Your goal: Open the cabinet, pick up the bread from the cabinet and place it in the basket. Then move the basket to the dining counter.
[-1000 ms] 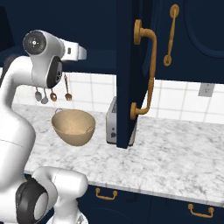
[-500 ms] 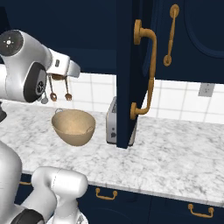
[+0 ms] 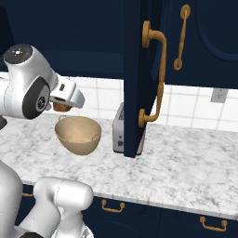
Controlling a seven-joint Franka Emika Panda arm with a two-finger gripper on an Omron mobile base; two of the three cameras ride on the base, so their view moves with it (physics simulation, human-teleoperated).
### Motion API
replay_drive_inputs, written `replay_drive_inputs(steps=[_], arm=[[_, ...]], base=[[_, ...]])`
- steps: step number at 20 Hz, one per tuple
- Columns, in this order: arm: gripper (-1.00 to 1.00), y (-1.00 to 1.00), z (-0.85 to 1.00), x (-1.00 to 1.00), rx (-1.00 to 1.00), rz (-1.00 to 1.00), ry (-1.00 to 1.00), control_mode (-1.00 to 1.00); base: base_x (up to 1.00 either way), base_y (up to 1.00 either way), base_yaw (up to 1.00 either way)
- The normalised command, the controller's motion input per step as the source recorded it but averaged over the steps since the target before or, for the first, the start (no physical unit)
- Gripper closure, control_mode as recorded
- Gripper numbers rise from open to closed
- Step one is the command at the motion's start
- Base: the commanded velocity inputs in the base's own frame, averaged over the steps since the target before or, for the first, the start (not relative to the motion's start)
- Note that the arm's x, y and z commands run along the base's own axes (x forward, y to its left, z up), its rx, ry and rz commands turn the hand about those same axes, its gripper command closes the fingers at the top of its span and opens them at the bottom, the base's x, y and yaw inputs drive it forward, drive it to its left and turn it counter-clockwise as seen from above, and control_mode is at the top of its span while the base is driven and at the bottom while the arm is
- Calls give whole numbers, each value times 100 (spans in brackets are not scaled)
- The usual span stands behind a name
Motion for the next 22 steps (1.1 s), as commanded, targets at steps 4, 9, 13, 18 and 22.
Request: replay_drive_inputs(steps=[4, 9, 13, 18, 22], arm=[[100, 2, -100, 0, 0, 0, 5, -100], [100, 14, -88, 5, 0, 0, 17, -100], [100, 17, -53, 62, 0, 5, 30, -100], [100, 24, -31, 96, 0, 2, 25, -100], [100, 25, -69, 93, 0, 4, 18, -100]], base=[[0, 0, 0], [0, 0, 0], [0, 0, 0], [0, 0, 0], [0, 0, 0]])
